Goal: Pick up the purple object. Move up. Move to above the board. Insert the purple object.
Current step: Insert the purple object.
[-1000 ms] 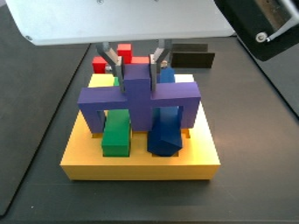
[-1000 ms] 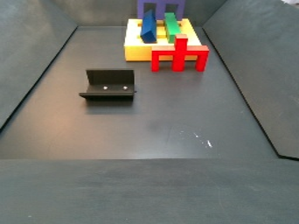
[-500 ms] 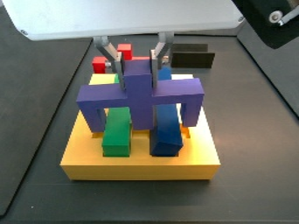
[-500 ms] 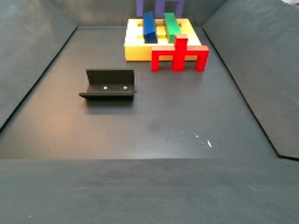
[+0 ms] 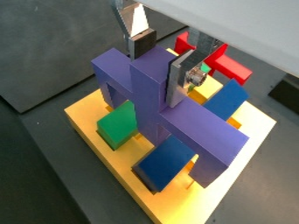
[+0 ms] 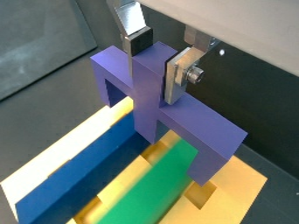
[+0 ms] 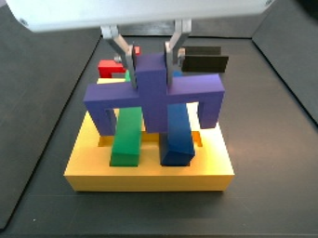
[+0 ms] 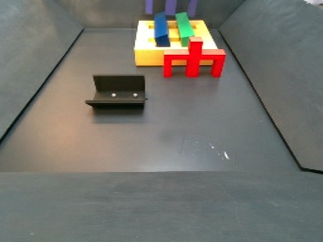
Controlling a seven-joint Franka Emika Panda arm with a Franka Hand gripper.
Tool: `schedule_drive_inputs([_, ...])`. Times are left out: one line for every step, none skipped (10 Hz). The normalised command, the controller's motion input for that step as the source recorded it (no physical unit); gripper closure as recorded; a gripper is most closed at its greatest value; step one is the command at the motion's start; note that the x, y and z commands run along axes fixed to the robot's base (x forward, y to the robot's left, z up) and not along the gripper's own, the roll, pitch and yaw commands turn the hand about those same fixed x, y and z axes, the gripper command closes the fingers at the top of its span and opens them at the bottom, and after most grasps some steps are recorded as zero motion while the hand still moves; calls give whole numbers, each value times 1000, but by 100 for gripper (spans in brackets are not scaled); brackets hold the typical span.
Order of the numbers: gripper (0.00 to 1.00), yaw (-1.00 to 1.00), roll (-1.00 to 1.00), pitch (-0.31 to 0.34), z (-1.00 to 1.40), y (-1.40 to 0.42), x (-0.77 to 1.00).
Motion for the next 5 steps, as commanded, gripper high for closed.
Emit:
schedule_drive_inputs([100,0,64,74,243,-40,74])
schedule_drive_inputs([100,0,50,66,234,-20,31])
schedule_drive_inputs([100,0,93,70,183,-54,80])
schedule_drive_inputs([100,0,101,63,91,-157,260])
schedule_drive_inputs([100,0,99,80,0,-217,577])
